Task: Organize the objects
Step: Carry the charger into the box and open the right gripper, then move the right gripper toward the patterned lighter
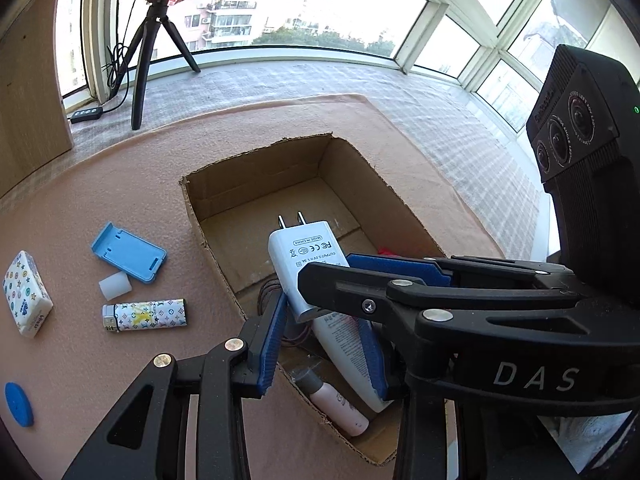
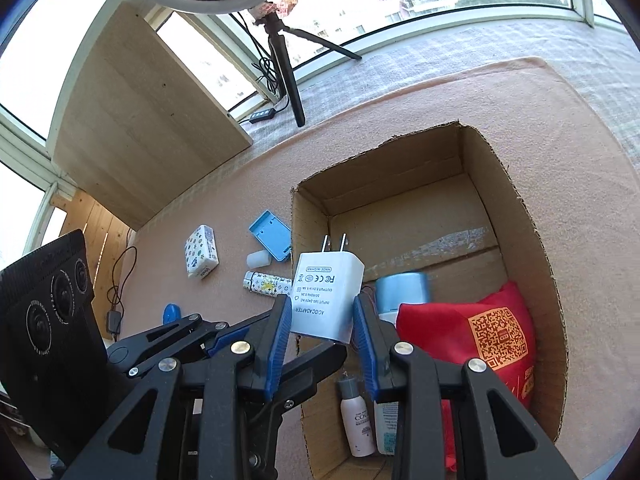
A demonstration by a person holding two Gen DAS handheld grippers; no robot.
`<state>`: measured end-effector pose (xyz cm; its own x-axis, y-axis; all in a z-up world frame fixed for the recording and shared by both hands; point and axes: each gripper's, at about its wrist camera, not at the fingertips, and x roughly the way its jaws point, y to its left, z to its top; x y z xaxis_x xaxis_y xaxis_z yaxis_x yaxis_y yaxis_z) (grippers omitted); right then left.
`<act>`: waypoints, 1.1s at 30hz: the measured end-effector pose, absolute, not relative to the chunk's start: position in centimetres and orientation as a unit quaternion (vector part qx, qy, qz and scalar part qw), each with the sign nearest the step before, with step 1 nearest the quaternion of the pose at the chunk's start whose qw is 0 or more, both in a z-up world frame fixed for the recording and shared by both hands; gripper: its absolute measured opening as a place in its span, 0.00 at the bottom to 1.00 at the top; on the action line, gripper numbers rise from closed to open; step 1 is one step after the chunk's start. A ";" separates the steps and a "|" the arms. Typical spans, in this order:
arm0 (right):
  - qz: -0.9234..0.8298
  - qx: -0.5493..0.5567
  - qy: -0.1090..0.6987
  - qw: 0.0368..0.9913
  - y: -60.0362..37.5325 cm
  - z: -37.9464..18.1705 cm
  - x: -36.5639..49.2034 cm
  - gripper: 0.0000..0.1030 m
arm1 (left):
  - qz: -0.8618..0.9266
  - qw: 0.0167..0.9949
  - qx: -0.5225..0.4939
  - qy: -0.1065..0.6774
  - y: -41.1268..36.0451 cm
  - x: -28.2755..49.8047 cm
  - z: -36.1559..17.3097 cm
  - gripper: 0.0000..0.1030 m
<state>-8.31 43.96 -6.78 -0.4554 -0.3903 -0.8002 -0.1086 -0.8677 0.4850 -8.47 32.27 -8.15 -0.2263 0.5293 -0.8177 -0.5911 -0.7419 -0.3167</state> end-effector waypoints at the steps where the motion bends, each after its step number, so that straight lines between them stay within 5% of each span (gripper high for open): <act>1: -0.817 0.515 -0.244 0.086 44.1 -6.8 -8.2 0.28 | 0.782 0.359 -0.509 0.033 32.5 -8.3 -8.2 0.38; 16: -0.827 0.505 -0.232 0.086 43.5 -6.3 -7.9 0.31 | 0.785 0.339 -0.518 0.025 30.0 -8.5 -8.5 0.38; 33: -0.814 0.523 -0.194 0.159 35.0 -5.6 -11.5 0.31 | 0.815 0.234 -0.530 -0.032 14.3 -7.8 -9.3 0.38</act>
<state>-11.50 35.03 -5.61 -0.4019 -0.4614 -0.7909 0.0551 -0.8744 0.4821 -7.82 14.33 -9.29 -0.3293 0.4146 -0.8483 -0.3464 -0.8889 -0.2999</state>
